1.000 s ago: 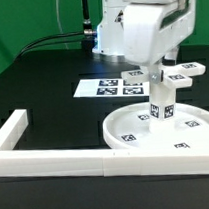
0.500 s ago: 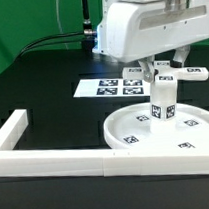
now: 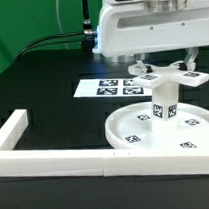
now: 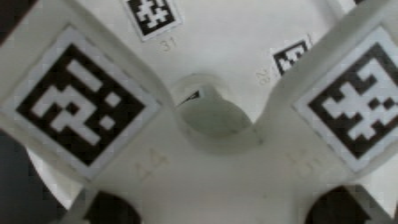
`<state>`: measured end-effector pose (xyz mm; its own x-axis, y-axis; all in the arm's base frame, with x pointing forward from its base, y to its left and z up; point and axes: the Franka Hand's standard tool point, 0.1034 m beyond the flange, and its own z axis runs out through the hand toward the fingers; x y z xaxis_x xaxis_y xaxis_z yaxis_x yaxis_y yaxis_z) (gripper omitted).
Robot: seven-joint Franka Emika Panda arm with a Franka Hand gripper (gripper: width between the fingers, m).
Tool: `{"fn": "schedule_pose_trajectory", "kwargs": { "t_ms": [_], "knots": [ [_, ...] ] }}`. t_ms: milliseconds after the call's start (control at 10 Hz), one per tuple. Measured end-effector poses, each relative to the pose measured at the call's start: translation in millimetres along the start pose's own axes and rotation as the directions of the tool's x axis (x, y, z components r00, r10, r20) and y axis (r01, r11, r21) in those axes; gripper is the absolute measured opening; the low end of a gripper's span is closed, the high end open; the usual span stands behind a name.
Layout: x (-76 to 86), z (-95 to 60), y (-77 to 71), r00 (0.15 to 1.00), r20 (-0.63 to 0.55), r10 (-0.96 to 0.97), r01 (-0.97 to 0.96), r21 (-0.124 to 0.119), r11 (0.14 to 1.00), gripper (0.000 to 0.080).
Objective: Assemble round table
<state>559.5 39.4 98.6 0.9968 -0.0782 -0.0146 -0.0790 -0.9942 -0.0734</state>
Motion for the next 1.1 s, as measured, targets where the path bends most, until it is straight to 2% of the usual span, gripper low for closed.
{"fn": "schedule_pose_trajectory", "kwargs": {
  "t_ms": [100,200,700,900,1000,1100],
  "knots": [
    [0.1,0.2,0.2,0.992,0.002,0.124,-0.124,0.014,0.992,0.0445],
    [1.0,0.1,-0.5,0.986,-0.004,0.169,-0.169,0.005,0.986,0.0445],
    [1.3,0.6,0.3,0.909,0.001,0.416,-0.416,0.015,0.909,0.0445],
    [2.4,0.7,0.8,0.758,0.015,0.653,-0.652,0.043,0.757,0.0445],
    [2.5,0.7,0.9,0.716,0.015,0.698,-0.698,0.047,0.715,0.0445],
    [2.2,0.7,0.9,0.584,0.019,0.812,-0.811,0.06,0.582,0.0445]
  ]
}}
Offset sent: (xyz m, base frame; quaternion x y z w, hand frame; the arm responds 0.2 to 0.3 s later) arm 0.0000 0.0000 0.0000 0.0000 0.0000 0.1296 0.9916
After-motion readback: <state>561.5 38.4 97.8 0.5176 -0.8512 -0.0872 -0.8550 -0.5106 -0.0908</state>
